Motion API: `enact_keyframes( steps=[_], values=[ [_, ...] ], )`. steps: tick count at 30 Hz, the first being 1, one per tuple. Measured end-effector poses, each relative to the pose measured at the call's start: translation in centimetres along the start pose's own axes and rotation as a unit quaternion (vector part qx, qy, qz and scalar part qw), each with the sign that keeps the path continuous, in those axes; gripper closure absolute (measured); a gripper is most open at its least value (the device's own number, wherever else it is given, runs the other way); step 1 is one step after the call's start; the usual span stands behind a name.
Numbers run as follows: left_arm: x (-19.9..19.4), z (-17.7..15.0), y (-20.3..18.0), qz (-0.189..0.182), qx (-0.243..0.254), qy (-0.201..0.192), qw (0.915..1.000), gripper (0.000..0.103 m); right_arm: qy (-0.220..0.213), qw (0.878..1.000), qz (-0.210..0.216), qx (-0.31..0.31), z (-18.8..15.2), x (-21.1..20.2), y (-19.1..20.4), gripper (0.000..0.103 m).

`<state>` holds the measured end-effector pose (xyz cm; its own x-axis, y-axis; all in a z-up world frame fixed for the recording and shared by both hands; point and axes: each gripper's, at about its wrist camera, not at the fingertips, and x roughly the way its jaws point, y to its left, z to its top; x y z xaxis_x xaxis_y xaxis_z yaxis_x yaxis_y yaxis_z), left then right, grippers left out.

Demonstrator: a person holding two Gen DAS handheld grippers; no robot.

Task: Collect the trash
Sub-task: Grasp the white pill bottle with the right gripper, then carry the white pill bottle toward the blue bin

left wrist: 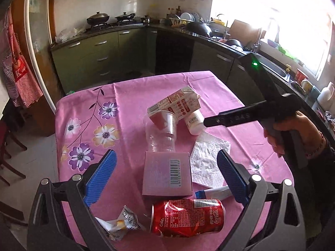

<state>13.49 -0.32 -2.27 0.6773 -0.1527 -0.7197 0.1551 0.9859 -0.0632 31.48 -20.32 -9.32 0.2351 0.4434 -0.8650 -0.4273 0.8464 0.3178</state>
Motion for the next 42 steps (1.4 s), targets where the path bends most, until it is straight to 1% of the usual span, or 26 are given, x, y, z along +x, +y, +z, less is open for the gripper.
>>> enact_keyframes(
  steps=[5, 9, 15, 17, 18, 19, 23, 31, 35, 42],
  values=[
    [0.4, -0.5, 0.1, -0.004, 0.009, 0.003, 0.9999, 0.011, 0.025, 0.999, -0.036, 0.029, 2.3, 3.4, -0.5, 0.041],
    [0.8, -0.8, 0.4, -0.005, 0.006, 0.004, 1.0000, 0.011, 0.036, 0.997, -0.040, 0.051, 3.5, 5.4, -1.1, 0.041],
    [1.2, -1.1, 0.8, -0.006, 0.004, 0.008, 0.9999, 0.011, 0.037, 0.996, -0.057, 0.053, 4.5, 7.9, -0.5, 0.040],
    [1.2, -1.2, 0.8, -0.006, 0.005, 0.009, 0.9999, 0.011, 0.038, 0.996, -0.068, 0.045, 4.6, 8.1, 0.0, 0.044],
    [1.3, -1.2, 0.7, -0.007, 0.007, 0.010, 0.9999, 0.011, 0.039, 0.996, -0.071, 0.043, 4.7, 8.3, 0.1, 0.051],
    [1.2, -1.1, 0.7, -0.007, 0.008, 0.010, 0.9999, 0.011, 0.040, 0.996, -0.070, 0.042, 4.7, 8.3, 0.2, 0.052],
    [1.4, -1.1, 0.6, -0.008, 0.011, 0.010, 0.9999, 0.011, 0.044, 0.995, -0.090, 0.019, 4.0, 7.6, 0.0, 0.052],
    [1.5, -1.0, 0.1, -0.007, 0.016, 0.010, 0.9998, 0.011, 0.043, 0.994, -0.101, 0.003, 2.1, 5.4, -1.3, 0.054],
    [1.6, -1.0, -0.1, -0.007, 0.018, 0.011, 0.9998, 0.011, 0.038, 0.995, -0.096, 0.007, 1.0, 3.8, -2.5, 0.055],
    [1.8, -1.0, -0.9, -0.007, 0.026, 0.014, 0.9995, 0.011, 0.031, 0.997, -0.064, 0.016, -1.2, 1.4, -3.4, 0.055]
  ],
)
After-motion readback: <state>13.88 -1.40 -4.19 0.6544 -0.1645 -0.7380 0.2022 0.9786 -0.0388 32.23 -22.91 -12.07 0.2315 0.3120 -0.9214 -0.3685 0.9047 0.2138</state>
